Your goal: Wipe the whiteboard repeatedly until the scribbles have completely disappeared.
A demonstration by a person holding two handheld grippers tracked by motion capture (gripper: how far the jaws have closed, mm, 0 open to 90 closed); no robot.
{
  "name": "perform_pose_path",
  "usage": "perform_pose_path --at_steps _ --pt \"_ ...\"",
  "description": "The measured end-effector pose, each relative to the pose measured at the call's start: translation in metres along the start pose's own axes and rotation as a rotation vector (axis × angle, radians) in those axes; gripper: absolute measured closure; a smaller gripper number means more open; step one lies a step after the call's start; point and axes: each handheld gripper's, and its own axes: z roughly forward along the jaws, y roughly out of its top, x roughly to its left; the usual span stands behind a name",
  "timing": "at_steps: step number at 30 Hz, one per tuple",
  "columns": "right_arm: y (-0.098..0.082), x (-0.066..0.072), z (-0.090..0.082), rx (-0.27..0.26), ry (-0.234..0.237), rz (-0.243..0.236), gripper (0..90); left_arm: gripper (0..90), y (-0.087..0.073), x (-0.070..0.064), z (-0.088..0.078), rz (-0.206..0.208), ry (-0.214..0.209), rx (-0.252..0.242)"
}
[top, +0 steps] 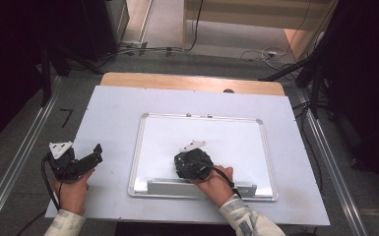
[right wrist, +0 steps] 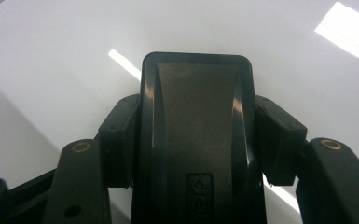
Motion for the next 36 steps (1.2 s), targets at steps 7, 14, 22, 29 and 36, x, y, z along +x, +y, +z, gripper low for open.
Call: perform_pose_path --at_steps 7,14,22,29,36 --pt "-0.001 -0.001 0.000 -0.006 -0.006 0.011 38.6 6.0 0.000 0.000 0.000 0.002 0.001 0.002" --pt "0.008 0.016 0.006 -0.013 0.012 -0.024 38.7 6.0 0.000 -0.004 0.002 0.010 -0.004 0.002" --pt "0.011 0.022 0.008 -0.010 0.016 -0.030 38.7 6.0 0.001 -0.003 0.003 0.008 -0.008 0.004" --pt "0.010 0.021 0.007 -0.008 0.016 -0.032 38.7 6.0 0.001 0.000 0.002 -0.002 -0.005 0.002" --pt "0.005 0.014 0.004 -0.006 0.007 -0.024 38.7 6.0 0.000 -0.001 0.002 0.001 -0.006 0.002"
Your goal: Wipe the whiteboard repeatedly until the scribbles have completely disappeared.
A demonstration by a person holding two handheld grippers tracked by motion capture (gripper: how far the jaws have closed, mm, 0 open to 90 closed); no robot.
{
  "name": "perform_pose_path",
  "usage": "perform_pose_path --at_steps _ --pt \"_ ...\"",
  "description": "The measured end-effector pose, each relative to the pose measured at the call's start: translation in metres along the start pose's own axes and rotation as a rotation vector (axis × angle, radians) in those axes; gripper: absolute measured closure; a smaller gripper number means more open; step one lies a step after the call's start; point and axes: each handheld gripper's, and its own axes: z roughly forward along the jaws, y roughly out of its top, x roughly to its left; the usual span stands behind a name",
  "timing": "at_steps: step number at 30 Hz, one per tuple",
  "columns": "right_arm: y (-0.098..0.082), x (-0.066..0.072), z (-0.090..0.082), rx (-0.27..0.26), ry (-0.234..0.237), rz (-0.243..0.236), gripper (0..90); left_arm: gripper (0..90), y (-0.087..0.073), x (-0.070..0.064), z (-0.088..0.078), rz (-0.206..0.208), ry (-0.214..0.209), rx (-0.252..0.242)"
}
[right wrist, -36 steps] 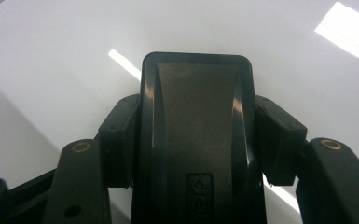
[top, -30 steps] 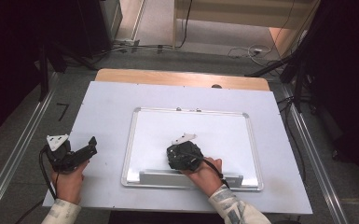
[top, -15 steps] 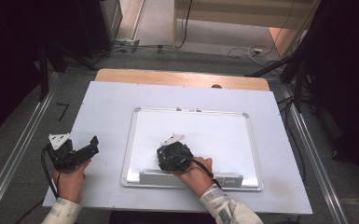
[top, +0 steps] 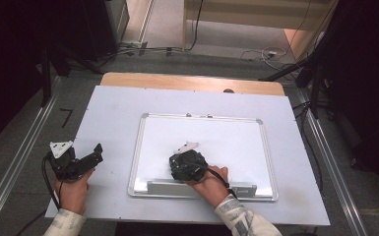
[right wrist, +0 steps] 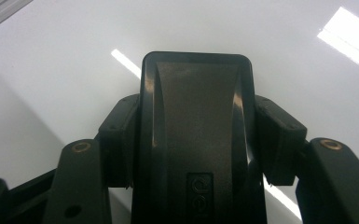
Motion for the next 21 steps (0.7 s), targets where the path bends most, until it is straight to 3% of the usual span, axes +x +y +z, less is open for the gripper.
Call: perform_pose_path --at_steps 5,21 --pt "-0.005 -0.007 -0.003 0.002 -0.003 0.009 38.6 6.0 0.000 0.000 0.000 -0.002 0.002 -0.001" --pt "-0.034 -0.046 -0.022 0.000 -0.019 0.042 38.7 6.0 0.000 0.000 -0.001 -0.001 0.004 0.001"
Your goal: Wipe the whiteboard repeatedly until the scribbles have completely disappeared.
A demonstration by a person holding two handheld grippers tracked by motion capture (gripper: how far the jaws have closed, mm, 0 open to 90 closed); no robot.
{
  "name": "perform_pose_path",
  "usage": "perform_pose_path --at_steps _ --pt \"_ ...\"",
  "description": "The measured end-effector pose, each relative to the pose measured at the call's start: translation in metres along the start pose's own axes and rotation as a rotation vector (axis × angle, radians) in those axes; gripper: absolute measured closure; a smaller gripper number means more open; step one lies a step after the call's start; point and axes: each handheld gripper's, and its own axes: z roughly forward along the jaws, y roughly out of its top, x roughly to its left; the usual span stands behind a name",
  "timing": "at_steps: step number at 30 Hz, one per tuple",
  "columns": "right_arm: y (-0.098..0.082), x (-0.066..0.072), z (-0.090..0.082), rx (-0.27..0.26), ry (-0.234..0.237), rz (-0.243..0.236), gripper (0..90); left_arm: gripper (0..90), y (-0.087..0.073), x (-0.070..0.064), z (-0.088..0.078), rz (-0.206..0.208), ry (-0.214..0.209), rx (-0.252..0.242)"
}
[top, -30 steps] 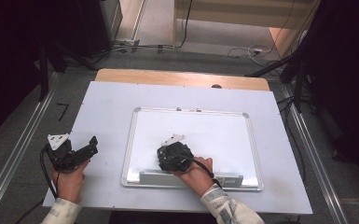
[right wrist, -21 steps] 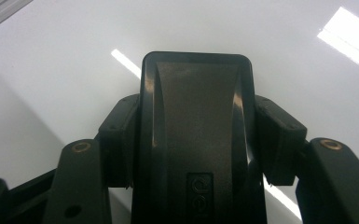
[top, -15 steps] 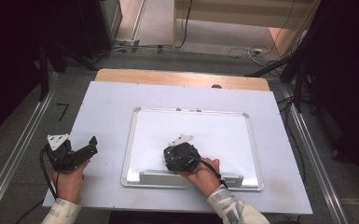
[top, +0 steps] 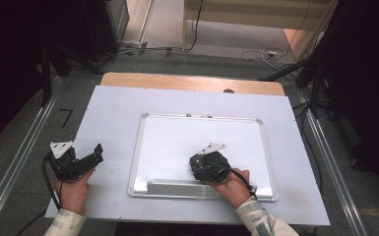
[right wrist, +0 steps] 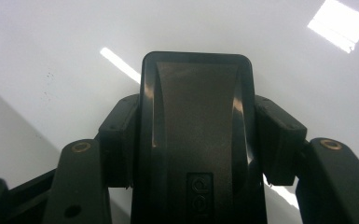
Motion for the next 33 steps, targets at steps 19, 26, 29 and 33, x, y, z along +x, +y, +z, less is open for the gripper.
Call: perform_pose_path --at_steps 19,26,29,33 --pt "-0.024 -0.037 -0.015 -0.004 -0.031 0.051 38.6 6.0 0.000 0.000 0.000 -0.002 0.002 0.001" --pt "-0.031 -0.049 -0.020 -0.002 -0.043 0.063 38.6 6.0 0.000 0.000 0.001 0.000 0.001 0.002" --pt "-0.032 -0.051 -0.021 -0.002 -0.044 0.069 38.6 6.0 0.000 0.000 0.001 0.001 0.001 0.002" --pt "-0.035 -0.056 -0.022 -0.002 -0.048 0.076 38.6 6.0 0.000 0.000 0.001 0.000 0.003 0.002"
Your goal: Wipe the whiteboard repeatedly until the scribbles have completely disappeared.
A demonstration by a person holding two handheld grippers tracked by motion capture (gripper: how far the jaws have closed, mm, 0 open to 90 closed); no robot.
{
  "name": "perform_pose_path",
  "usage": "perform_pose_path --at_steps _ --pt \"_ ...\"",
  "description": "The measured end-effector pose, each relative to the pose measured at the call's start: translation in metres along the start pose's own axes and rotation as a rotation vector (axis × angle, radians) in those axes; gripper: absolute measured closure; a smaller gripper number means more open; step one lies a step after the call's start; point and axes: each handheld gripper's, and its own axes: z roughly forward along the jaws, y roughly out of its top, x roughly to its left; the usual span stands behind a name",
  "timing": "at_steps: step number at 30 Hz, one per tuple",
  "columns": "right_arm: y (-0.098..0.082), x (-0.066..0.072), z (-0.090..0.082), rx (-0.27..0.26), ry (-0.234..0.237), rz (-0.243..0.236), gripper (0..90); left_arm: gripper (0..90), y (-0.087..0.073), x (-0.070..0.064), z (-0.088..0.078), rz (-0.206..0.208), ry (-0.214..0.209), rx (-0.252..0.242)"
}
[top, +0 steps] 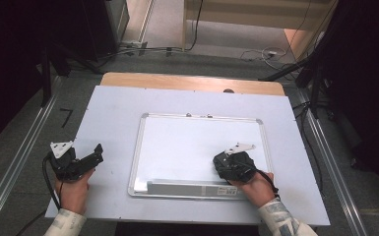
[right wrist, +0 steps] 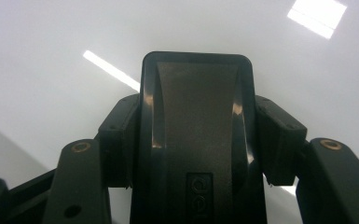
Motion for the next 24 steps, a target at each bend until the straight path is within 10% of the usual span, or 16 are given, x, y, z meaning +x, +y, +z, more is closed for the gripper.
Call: perform_pose_path --at_steps 24 --pt "-0.012 -0.033 -0.010 -0.011 -0.051 0.092 38.1 6.0 0.001 -0.002 0.002 0.004 -0.002 -0.001"
